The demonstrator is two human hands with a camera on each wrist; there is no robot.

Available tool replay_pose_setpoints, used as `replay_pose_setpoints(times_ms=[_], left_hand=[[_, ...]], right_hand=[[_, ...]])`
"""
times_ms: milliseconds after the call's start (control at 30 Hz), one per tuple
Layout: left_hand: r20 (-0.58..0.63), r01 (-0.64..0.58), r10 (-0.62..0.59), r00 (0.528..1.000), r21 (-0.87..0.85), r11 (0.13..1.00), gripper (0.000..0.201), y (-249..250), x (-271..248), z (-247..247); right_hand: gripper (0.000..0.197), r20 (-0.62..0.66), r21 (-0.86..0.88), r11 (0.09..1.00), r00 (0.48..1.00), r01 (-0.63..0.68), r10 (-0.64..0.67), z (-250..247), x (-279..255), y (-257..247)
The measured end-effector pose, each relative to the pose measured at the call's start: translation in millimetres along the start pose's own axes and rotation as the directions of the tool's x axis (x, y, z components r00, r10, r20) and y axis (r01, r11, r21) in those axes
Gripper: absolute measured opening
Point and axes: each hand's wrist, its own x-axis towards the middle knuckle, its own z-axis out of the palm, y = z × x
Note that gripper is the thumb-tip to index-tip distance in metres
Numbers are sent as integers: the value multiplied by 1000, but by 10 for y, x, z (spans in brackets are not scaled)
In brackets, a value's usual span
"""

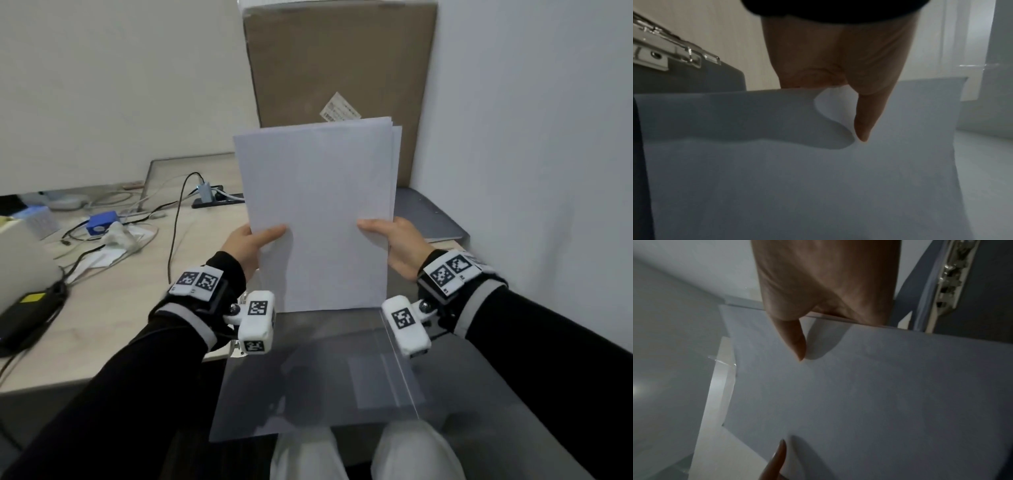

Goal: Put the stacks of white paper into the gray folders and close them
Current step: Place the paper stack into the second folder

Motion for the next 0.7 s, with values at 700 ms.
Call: replay_pose_setpoints(times_ms=[700], left_hand=[[-61,151,-147,987,76,986,16,-280,-127,-110]], right_hand=[[38,-96,-168,984,994,-59,43,171,-41,488]])
